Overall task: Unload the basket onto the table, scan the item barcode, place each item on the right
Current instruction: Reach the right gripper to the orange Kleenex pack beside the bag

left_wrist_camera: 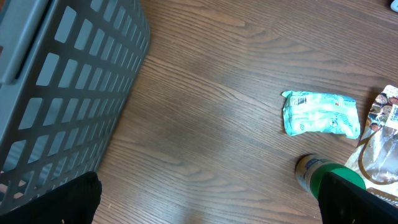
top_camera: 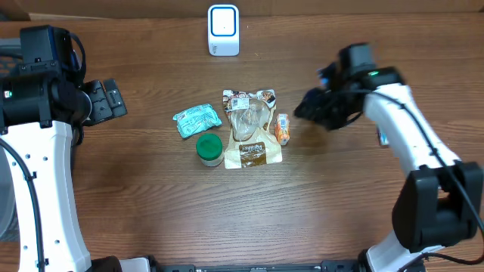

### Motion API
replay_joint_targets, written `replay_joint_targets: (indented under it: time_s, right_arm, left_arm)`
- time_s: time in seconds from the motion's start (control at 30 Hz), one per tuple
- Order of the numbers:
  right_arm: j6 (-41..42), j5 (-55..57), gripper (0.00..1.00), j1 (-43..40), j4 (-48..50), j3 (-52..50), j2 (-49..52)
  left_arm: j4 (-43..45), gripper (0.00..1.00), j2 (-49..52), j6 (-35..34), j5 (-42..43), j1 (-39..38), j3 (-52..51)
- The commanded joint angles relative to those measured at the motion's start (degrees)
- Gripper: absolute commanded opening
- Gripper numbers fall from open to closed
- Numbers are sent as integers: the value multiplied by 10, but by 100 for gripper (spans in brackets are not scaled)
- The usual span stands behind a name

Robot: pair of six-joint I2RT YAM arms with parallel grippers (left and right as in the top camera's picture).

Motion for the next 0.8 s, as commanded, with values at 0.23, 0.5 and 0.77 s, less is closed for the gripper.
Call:
replay_joint_targets:
  time_s: [0.23, 0.5, 0.77]
  right_arm:
    - [43, 122, 60, 77, 91, -92, -6]
    - [48, 125, 59, 96, 175, -137, -5]
    - [50, 135, 44, 97, 221, -155, 0]
  left_arm:
    - [0, 100, 1, -8, -5, 2, 1]
    - [0, 100, 1, -8, -5, 2, 1]
    - [0, 100, 1, -8, -5, 2, 1]
